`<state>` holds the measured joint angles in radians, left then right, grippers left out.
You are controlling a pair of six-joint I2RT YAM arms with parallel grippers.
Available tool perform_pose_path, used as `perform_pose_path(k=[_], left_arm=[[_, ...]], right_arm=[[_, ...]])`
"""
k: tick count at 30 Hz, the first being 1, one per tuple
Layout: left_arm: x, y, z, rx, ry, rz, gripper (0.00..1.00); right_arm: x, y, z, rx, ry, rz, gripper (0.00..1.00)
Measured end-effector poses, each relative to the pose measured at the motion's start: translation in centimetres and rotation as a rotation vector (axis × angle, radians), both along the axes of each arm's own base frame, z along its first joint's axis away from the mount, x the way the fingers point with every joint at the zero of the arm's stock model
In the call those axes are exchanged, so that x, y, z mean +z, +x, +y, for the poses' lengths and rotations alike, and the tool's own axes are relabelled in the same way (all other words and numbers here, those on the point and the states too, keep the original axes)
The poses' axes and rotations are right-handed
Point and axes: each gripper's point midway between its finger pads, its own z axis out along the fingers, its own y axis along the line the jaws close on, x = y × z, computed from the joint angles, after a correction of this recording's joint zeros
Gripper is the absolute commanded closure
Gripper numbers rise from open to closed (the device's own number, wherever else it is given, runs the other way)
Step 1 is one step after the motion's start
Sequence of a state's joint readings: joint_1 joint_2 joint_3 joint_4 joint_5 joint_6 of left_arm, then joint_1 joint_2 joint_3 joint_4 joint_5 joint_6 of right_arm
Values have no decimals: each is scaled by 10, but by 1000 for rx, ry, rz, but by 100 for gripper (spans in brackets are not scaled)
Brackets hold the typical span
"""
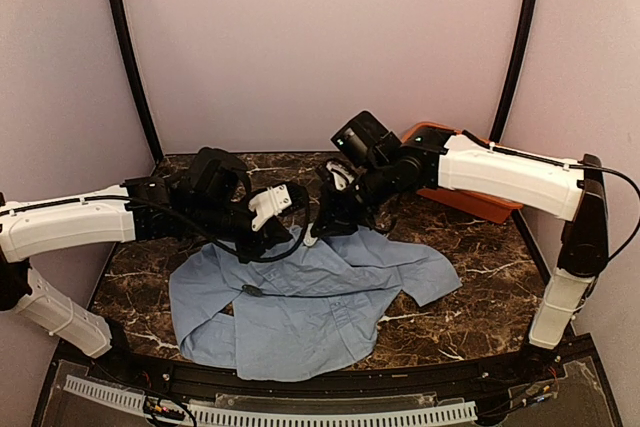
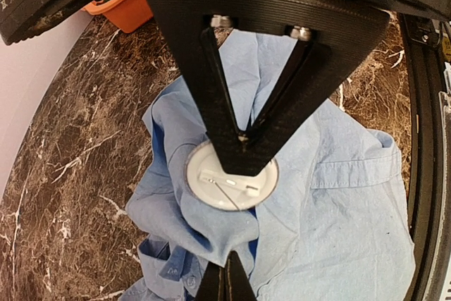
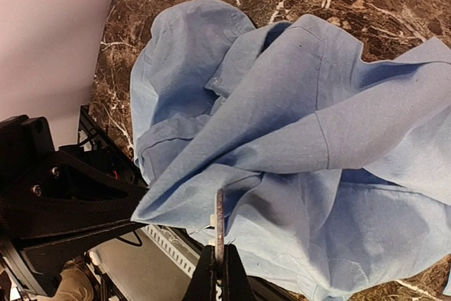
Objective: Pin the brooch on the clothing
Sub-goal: Cross the clothing with brooches over the flattened clothing.
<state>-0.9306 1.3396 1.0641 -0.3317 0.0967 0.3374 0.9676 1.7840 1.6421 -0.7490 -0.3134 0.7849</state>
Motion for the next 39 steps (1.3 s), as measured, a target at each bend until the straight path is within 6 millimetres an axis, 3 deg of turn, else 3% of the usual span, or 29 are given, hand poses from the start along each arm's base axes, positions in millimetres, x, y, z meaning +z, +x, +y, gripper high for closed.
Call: perform_pose_path(k=[12, 21, 39], left_arm=[[0, -3, -2, -18, -9, 12, 99], [0, -6, -4, -30, -13, 17, 99], [1, -11, -7, -50, -20, 27, 99]], right_arm=[[12, 4, 1, 10, -8, -37, 100], [-4, 5, 1, 23, -52, -19, 100], [0, 8, 4, 30, -61, -22, 100]])
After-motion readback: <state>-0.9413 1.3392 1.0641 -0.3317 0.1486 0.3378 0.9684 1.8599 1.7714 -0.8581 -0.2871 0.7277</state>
